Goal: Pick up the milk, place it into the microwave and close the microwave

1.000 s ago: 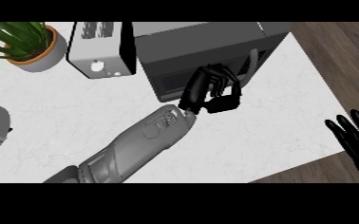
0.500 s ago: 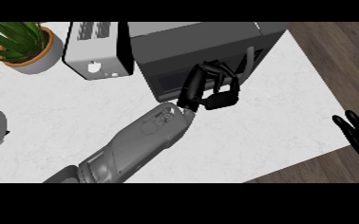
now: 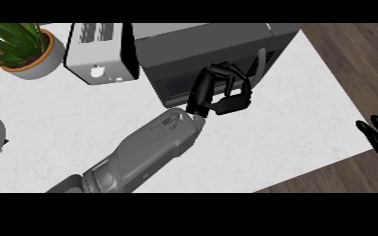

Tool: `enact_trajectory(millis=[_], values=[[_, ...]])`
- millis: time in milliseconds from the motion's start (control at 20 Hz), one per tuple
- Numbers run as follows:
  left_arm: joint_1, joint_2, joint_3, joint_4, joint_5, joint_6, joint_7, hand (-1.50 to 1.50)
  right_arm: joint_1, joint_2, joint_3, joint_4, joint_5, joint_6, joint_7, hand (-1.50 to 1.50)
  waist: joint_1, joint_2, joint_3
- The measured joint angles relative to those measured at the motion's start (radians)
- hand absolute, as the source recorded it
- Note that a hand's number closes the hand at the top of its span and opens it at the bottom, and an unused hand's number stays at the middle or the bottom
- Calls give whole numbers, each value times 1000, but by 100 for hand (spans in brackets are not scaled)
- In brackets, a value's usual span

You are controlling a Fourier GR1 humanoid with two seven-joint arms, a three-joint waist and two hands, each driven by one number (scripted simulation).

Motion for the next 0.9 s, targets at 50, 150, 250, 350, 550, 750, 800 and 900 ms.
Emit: enact_trajectory(millis=[50,150,250,350,550,750,800,900], values=[[0,0,-2,-1,5,2,-9,150,-2,-4,2,-3,-5,5,3,-150,0,2,0],[0,0,-4,0,16,7,-28,150,-3,-9,4,-9,-14,11,5,-150,-2,4,0],[1,0,-6,1,27,14,-46,150,-3,-13,7,-14,-24,18,9,-150,-4,5,0],[1,0,-8,2,38,20,-62,150,-4,-18,11,-22,-33,24,13,-150,-7,6,0],[-1,0,-14,5,55,26,-91,150,-8,-28,17,-33,-50,36,20,-150,-8,10,0],[0,0,-15,7,75,36,-118,150,-9,-39,23,-47,-64,44,29,-150,-14,11,0],[-1,0,-16,8,79,40,-124,150,-10,-41,22,-49,-66,45,30,-150,-15,12,0],[-2,0,-19,10,86,43,-134,150,-11,-48,21,-53,-72,48,34,-150,-16,12,0]])
